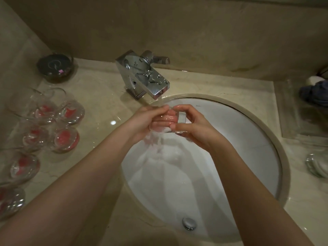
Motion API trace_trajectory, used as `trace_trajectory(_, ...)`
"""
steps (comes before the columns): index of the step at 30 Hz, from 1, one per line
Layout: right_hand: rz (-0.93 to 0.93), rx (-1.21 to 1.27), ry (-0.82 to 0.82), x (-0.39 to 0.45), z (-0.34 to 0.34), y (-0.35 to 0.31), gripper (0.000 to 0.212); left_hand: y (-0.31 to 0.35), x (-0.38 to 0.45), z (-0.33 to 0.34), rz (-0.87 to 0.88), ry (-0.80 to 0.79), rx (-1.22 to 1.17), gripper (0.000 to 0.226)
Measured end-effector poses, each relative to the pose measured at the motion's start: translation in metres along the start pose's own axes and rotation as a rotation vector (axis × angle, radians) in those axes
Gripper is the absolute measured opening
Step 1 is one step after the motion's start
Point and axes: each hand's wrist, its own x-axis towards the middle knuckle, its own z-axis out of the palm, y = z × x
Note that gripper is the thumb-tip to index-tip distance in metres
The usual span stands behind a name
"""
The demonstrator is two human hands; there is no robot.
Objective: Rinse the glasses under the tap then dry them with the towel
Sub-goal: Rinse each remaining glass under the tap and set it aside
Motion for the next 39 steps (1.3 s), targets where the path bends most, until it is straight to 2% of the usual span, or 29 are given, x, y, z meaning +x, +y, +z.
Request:
trace_trajectory(1, 0.059, 0.021, -0.009, 0.000, 0.000, -0.003, 0.038, -0.002, 0.000, 0.000, 0.020, -0.005, -0.009, 0.020)
trace_trajectory(4, 0.230, 0.023, -0.025, 0.000, 0.001, -0.012, 0.044, -0.008, -0.001, 0.001, 0.056, -0.016, -0.063, 0.020)
trace_trajectory(7, 0.116, 0.008, -0.012, 0.005, -0.002, -0.010, 0.030, -0.011, 0.001, 0.001, 0.044, 0.012, -0.114, 0.019)
trace_trajectory(9, 0.039, -0.014, -0.003, 0.009, -0.005, -0.006, 0.043, -0.010, 0.002, -0.002, 0.033, 0.021, -0.143, 0.018)
trace_trajectory(12, 0.138, 0.037, -0.039, 0.009, 0.001, -0.009, 0.031, -0.009, 0.001, -0.004, 0.063, -0.017, -0.118, 0.013)
trace_trajectory(14, 0.239, 0.058, 0.009, 0.011, 0.006, -0.012, 0.041, -0.010, -0.001, -0.006, 0.071, -0.033, -0.088, 0.013)
trace_trajectory(15, 0.239, 0.060, 0.016, 0.013, 0.008, -0.013, 0.038, -0.010, -0.002, -0.008, 0.076, -0.038, -0.080, 0.013)
trace_trajectory(17, 0.173, 0.048, -0.008, 0.017, 0.008, -0.012, 0.019, -0.009, 0.000, -0.013, 0.064, -0.043, -0.085, 0.019)
trace_trajectory(18, 0.121, 0.027, -0.005, 0.019, 0.006, -0.010, 0.019, -0.007, 0.002, -0.015, 0.047, -0.037, -0.083, 0.020)
trace_trajectory(20, 0.057, -0.012, 0.007, 0.021, 0.005, -0.008, 0.034, -0.003, 0.005, -0.018, 0.025, -0.021, -0.069, 0.016)
trace_trajectory(22, 0.121, 0.012, 0.004, 0.022, 0.009, -0.014, 0.029, -0.001, 0.008, -0.019, 0.041, -0.042, -0.075, 0.014)
trace_trajectory(24, 0.215, 0.014, 0.022, 0.022, 0.012, -0.018, 0.039, 0.000, 0.010, -0.018, 0.065, -0.083, -0.050, 0.012)
trace_trajectory(27, 0.124, 0.026, 0.007, 0.024, 0.007, -0.018, 0.024, 0.005, 0.012, -0.019, 0.054, -0.104, -0.066, 0.017)
trace_trajectory(29, 0.064, 0.053, 0.021, 0.024, 0.003, -0.016, 0.031, 0.008, 0.016, -0.021, 0.046, -0.111, -0.092, 0.019)
trace_trajectory(31, 0.106, 0.072, 0.028, 0.020, 0.004, -0.022, 0.019, 0.007, 0.020, -0.019, 0.041, -0.125, -0.060, 0.011)
trace_trajectory(33, 0.213, 0.114, 0.058, 0.020, 0.003, -0.023, 0.039, 0.006, 0.023, -0.016, 0.044, -0.146, -0.020, 0.010)
trace_trajectory(34, 0.229, 0.117, 0.062, 0.021, 0.002, -0.023, 0.040, 0.007, 0.023, -0.014, 0.052, -0.155, -0.010, 0.012)
trace_trajectory(37, 0.153, 0.086, 0.048, 0.024, -0.002, -0.020, 0.017, 0.008, 0.026, -0.015, 0.031, -0.164, -0.052, 0.017)
trace_trajectory(39, 0.090, 0.062, 0.039, 0.027, -0.005, -0.017, 0.028, 0.007, 0.029, -0.015, 0.019, -0.173, -0.057, 0.025)
